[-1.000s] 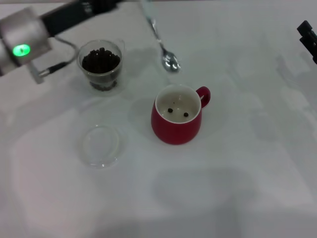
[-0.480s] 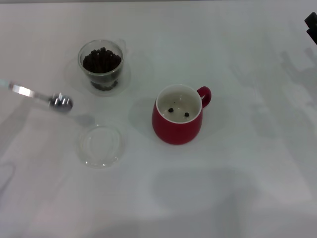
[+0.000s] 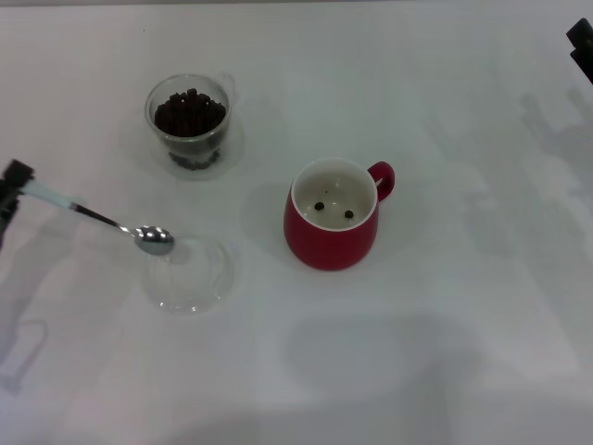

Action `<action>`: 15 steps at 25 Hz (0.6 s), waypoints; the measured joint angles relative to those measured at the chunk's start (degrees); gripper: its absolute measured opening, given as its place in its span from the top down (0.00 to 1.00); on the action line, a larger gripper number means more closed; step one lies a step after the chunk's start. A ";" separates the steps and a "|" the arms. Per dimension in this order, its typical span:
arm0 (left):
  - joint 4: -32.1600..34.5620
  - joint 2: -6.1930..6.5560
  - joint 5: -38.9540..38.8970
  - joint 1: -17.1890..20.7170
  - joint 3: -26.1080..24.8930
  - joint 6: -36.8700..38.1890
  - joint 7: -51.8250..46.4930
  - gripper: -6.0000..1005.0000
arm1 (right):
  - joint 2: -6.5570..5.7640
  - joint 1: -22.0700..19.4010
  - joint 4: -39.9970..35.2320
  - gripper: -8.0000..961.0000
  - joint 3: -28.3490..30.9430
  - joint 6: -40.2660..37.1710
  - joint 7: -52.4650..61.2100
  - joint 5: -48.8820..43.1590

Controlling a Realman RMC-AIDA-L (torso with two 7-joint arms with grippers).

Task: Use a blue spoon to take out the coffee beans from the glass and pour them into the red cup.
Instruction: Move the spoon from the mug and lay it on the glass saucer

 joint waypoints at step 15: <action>-1.10 -0.84 8.24 -4.26 0.00 -8.81 3.66 0.87 | 0.03 -1.03 -0.10 0.11 -0.20 -0.72 0.24 -0.19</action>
